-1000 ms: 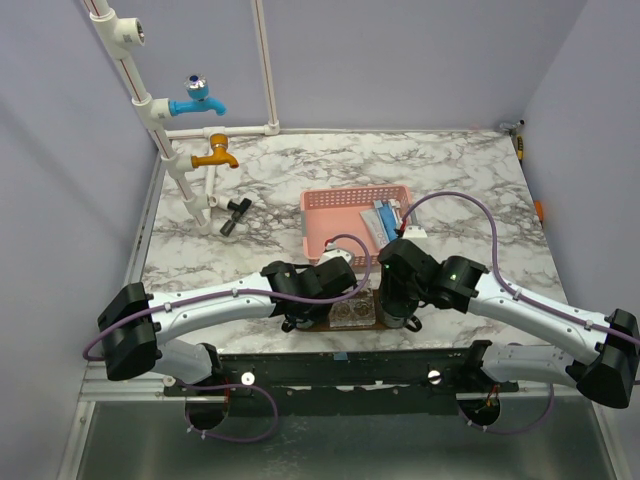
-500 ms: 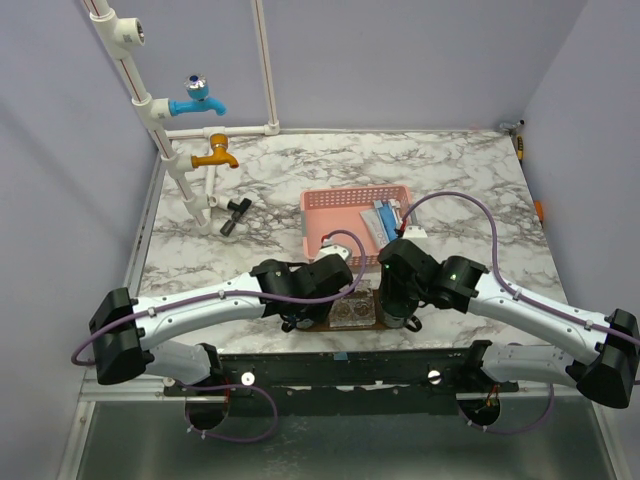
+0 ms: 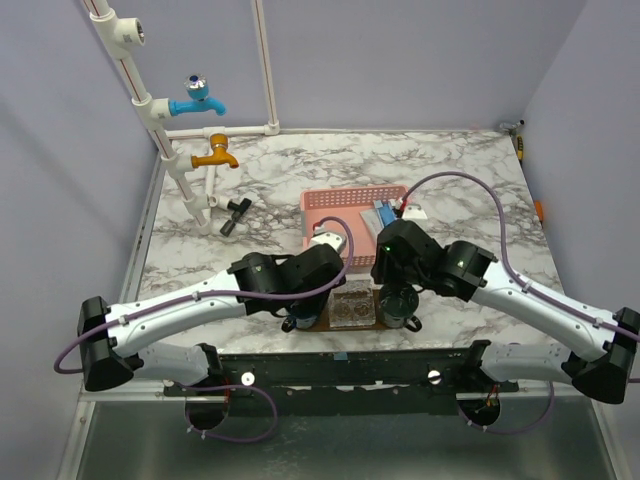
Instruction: Prepare toiletry sets of a toothbrush and toothpaste on the tray
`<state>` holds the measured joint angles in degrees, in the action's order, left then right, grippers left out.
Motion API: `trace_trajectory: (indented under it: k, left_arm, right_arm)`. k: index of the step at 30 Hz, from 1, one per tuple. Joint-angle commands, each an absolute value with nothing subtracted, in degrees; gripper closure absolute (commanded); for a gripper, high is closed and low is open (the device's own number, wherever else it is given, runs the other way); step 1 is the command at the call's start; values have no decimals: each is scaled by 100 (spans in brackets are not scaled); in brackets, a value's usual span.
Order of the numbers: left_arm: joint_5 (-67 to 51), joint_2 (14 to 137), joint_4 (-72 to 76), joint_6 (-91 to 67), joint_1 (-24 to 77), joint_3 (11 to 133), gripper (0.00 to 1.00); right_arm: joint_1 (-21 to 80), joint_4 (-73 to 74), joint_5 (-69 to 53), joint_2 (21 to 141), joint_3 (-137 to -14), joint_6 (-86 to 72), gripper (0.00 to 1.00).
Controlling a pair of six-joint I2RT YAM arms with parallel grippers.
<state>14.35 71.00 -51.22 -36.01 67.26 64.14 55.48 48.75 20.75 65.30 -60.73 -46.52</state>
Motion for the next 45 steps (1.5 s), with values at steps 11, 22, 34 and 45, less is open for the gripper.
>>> trace_trajectory:
  k: [11, 22, 34, 45]
  left_arm:
    - [2369, 6624, -5687, -3039, 6722, 7178, 50]
    - [2221, 5973, -5569, -2329, 5899, 7259, 30]
    - [1539, 5050, -4762, -1805, 4523, 6464, 17]
    - [1242, 4913, -4163, -1565, 3987, 5847, 3]
  right_arm:
    - [4960, 4950, 2408, 7509, -7258, -3522, 52]
    - [3766, 4272, 1352, 8564, -7604, -2757, 53]
    - [3244, 3867, 962, 9794, -7805, -2389, 48]
    - [2972, 3795, 853, 10718, -8225, -2248, 47]
